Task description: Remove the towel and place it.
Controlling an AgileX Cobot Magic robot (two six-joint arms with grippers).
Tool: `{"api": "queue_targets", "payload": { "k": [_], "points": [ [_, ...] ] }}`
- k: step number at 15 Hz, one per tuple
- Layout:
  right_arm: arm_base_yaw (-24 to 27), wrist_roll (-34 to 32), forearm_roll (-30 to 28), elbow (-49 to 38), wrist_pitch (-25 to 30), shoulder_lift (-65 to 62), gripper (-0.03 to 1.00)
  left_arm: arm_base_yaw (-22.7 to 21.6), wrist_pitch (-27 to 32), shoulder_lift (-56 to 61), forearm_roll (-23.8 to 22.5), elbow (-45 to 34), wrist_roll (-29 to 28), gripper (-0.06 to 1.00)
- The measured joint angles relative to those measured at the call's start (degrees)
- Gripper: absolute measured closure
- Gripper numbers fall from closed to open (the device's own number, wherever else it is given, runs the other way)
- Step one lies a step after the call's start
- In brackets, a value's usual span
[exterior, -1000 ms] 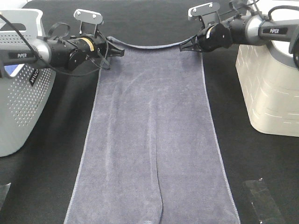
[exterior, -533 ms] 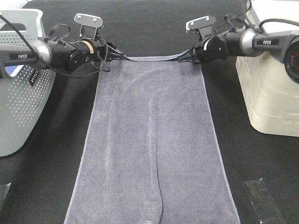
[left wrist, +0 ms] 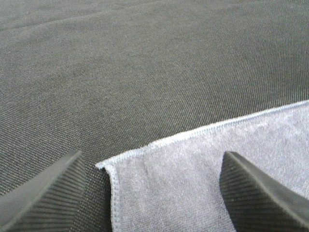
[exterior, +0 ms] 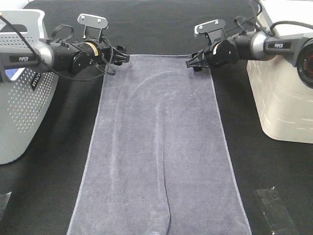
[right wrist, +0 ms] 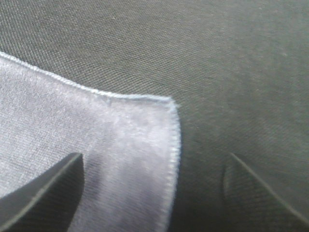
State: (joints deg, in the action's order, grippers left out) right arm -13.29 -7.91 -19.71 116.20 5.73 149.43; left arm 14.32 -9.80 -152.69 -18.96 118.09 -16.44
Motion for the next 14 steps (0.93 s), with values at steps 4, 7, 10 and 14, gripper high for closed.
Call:
{"api": "queue_targets", "payload": {
  "k": [4, 7, 10, 14],
  "points": [
    [0.00, 0.00, 0.52, 0.00, 8.14, -7.16, 0.21, 0.17, 9.00, 4.18, 4.64, 0.40, 0.00, 0.21],
    [0.00, 0.00, 4.58, 0.00, 16.73, -14.15, 0.21, 1.66, 18.28, 9.57, 6.25, 0.40, 0.00, 0.21],
    [-0.11, 0.00, 8.94, 0.00, 27.04, -22.35, 0.21, 4.30, 28.30, 17.70, 6.47, 0.46, 0.23, 0.21],
    [-0.11, 5.44, 17.93, 0.00, 40.91, -31.57, 0.21, 6.76, 42.40, 27.39, 7.10, 0.52, 1.43, 0.21]
  ]
}}
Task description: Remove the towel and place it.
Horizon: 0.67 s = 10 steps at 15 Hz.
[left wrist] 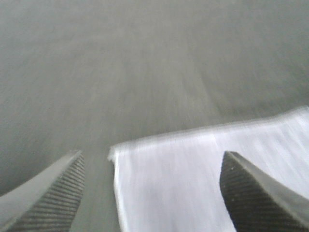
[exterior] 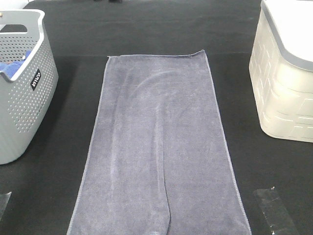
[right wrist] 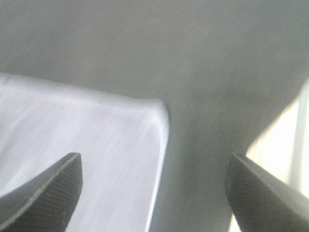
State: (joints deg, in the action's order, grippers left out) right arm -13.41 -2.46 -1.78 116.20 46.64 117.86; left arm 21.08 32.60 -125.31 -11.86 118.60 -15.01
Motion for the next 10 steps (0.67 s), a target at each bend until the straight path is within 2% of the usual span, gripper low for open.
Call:
{"api": "queue_targets", "payload": {
  "k": [4, 5, 6, 8, 10],
  "points": [
    [0.00, 4.76, 7.10, 0.00, 19.14, -9.17, 0.21, 0.69, 24.75, 10.49, 0.46, 0.11, 0.69, 0.21],
    [0.00, 4.81, 7.51, 0.00, 21.77, -11.00, 0.21, 0.69, 31.40, 13.12, 0.46, 0.11, 1.89, 0.21],
    [0.00, 4.98, 7.62, -0.23, 22.35, -12.78, 0.21, 0.69, 35.18, 15.36, 0.86, 0.11, 2.98, 0.21],
    [0.00, 4.98, 7.73, -4.18, 22.69, -18.05, 0.21, 0.69, 36.50, 20.63, 2.98, -1.09, 3.61, 0.21],
    [0.00, 4.98, 7.79, -10.83, 22.69, -24.12, 0.21, 0.69, 36.61, 26.87, 7.05, -5.21, 4.58, 0.21]
  ]
}}
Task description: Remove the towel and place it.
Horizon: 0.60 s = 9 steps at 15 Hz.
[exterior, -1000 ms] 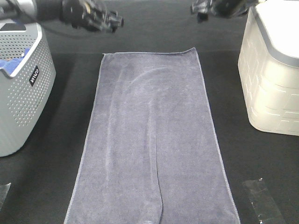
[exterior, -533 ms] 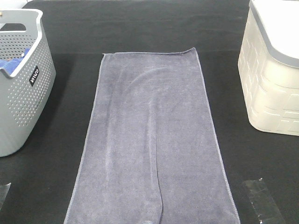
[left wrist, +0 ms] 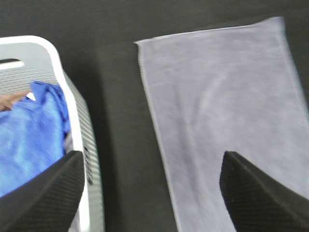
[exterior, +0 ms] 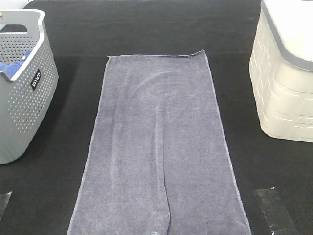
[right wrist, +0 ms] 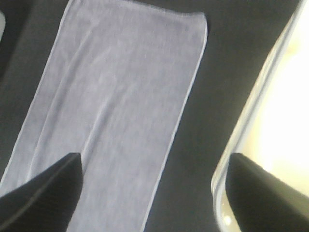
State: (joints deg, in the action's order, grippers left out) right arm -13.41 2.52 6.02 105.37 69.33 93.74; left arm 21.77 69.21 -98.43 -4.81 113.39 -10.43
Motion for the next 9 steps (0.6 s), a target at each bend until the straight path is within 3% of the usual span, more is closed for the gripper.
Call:
{"api": "queue_targets", "payload": {
  "k": [2, 4, 9],
  "points": [
    [0.00, 0.00, 1.09, -10.03, 0.17, -7.85, 0.21, 0.00, 0.00, 7.16, 1.89, -8.37, 0.40, 0.21],
    [0.00, 0.00, 2.75, -23.26, 0.29, -17.30, 0.21, 0.00, 0.17, 17.93, 2.01, -24.01, 0.40, 0.21],
    [0.00, 0.00, 4.35, -49.68, 0.29, -37.59, 0.21, 0.00, 0.57, 41.60, 1.38, -51.57, 0.40, 0.21]
  ]
}}
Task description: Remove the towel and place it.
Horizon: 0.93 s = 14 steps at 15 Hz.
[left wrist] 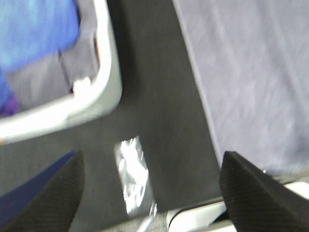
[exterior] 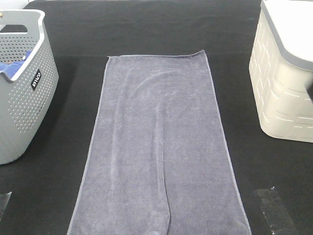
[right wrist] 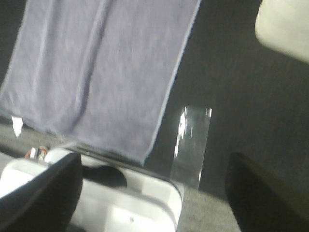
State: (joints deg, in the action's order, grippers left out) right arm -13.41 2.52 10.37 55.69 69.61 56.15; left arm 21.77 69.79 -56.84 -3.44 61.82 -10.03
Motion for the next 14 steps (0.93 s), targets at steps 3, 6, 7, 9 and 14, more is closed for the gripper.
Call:
{"api": "queue_targets", "payload": {
  "k": [3, 6, 7, 9, 14],
  "points": [
    [0.00, 0.00, 0.00, -7.79, 0.06, -7.73, 0.21, 0.00, 0.11, 10.03, 0.00, -8.77, 0.00, 0.21],
    [0.00, 0.11, 0.00, -17.13, 0.11, -21.20, 0.21, 0.00, 0.29, 23.84, -0.29, -19.48, 0.00, 0.21],
    [0.00, 0.23, 0.00, -19.25, 0.17, -26.01, 0.21, 0.00, 0.40, 29.05, -0.23, -22.46, 0.11, 0.21],
    [0.00, 1.38, 0.00, -22.29, 0.17, -33.69, 0.21, 0.00, 0.40, 38.27, -0.34, -26.41, 2.64, 0.21],
    [0.00, 6.30, 0.17, -24.35, -1.95, -46.58, 0.21, 0.00, 0.46, 55.06, -0.46, -30.08, 10.03, 0.21]
  ]
}}
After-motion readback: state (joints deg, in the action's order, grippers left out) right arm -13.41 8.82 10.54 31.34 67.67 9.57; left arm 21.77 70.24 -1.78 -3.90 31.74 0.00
